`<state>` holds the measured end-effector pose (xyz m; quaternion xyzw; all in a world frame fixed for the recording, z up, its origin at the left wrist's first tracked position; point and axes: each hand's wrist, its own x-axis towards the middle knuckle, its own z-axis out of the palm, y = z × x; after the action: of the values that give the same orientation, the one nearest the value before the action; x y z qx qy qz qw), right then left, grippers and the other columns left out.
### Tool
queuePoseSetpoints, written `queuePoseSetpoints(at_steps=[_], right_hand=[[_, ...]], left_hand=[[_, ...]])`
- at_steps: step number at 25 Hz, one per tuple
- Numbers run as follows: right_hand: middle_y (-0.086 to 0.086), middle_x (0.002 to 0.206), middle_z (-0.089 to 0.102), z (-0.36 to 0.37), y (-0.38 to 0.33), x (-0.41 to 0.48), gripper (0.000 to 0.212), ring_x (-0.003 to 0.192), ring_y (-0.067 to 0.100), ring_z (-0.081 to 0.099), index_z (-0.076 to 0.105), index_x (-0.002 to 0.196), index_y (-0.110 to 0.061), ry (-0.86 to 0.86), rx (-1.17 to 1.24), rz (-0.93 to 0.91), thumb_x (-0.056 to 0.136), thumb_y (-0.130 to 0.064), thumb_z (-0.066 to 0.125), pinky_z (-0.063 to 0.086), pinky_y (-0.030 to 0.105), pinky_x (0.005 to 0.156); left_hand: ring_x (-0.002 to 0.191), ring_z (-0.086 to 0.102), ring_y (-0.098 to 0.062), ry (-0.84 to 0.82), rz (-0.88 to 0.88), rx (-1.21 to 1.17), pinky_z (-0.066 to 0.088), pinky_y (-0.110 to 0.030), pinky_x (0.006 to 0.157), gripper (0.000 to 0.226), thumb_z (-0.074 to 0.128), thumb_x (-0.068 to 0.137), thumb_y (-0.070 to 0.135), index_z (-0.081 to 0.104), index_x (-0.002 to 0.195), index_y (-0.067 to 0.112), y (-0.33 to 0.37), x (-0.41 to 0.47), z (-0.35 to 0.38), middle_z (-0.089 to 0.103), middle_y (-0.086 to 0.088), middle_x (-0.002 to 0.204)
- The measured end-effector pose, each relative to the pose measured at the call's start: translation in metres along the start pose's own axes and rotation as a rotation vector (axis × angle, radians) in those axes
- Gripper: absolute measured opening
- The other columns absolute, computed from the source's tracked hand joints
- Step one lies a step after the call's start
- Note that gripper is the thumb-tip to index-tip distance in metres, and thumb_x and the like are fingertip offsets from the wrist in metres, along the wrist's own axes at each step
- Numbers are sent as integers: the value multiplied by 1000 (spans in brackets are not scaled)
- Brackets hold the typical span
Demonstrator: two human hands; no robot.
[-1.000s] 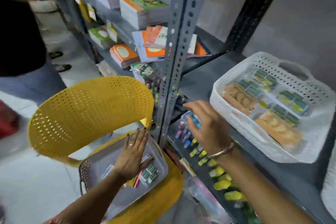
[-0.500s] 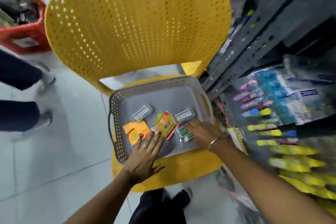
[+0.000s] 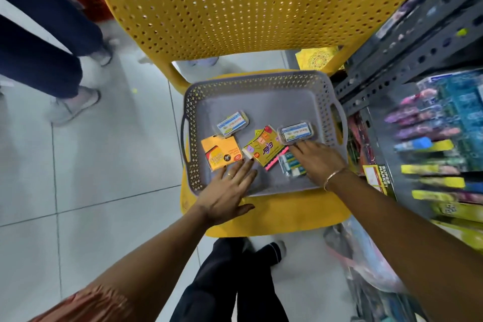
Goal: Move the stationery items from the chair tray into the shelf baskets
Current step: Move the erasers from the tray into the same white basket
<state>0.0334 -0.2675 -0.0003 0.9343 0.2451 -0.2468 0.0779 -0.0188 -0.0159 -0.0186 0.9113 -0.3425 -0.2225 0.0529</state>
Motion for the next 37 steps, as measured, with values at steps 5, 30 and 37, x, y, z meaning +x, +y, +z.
queuePoseSetpoints(at_steps=[5, 30, 37], right_hand=[[9, 130, 46, -3, 3, -4, 67, 121, 26, 44, 32, 133, -12, -15, 72, 25, 74, -14, 65, 45, 37, 96], [14, 113, 58, -381, 110, -314, 59, 112, 30, 51, 52, 116, -13, 818, 409, 694, 64, -41, 54, 45, 39, 93], [17, 122, 59, -320, 175, -416, 49, 114, 32, 54, 55, 114, -9, 666, 513, 1086, 74, -37, 64, 47, 39, 95]], left_hand=[[142, 3, -29, 1, -2, -21, 15, -51, 113, 83, 40, 89, 60, 10, 149, 11, 1, -1, 2, -7, -8, 152], [127, 38, -34, 604, 564, 274, 23, -41, 105, 85, 27, 85, 71, 37, 133, 1, 133, 102, -390, 45, -23, 137], [115, 56, -29, 529, 702, 343, 47, -39, 91, 92, 38, 67, 75, 54, 125, 5, 203, 152, -403, 58, -13, 127]])
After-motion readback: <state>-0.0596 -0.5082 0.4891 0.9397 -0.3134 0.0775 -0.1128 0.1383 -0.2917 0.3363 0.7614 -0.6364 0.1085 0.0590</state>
